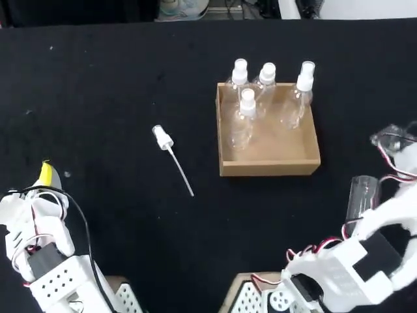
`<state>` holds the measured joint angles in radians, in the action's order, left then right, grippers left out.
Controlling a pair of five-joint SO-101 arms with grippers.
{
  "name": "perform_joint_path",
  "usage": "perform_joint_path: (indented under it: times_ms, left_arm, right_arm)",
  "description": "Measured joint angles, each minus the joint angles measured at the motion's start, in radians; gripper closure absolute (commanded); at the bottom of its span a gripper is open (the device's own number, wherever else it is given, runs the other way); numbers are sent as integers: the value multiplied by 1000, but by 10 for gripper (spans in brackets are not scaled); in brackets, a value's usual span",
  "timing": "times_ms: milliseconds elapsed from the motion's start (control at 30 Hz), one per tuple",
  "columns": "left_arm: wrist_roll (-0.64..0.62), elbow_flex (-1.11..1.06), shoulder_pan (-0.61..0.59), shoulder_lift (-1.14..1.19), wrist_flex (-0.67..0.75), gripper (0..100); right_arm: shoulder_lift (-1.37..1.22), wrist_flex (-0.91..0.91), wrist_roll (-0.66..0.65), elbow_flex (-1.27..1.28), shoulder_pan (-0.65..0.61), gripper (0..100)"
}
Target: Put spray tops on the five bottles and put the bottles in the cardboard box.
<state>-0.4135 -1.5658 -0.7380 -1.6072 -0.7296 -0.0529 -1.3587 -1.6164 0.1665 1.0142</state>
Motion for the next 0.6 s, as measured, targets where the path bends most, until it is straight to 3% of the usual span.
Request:
perform_joint_path:
  times_ms: [167, 333, 467, 600]
  left_arm:
    - [0, 0, 0, 0, 0, 730]
    - [0, 0, 0, 0, 0, 730]
    - [0, 0, 0, 0, 0, 730]
    - [0, 0, 0, 0, 0, 730]
  right_arm:
    - [0, 98, -192, 92, 17, 769]
    - [0, 153, -238, 222, 17, 769]
    - [0, 155, -215, 279, 17, 769]
    - [0, 103, -25, 281, -31, 769]
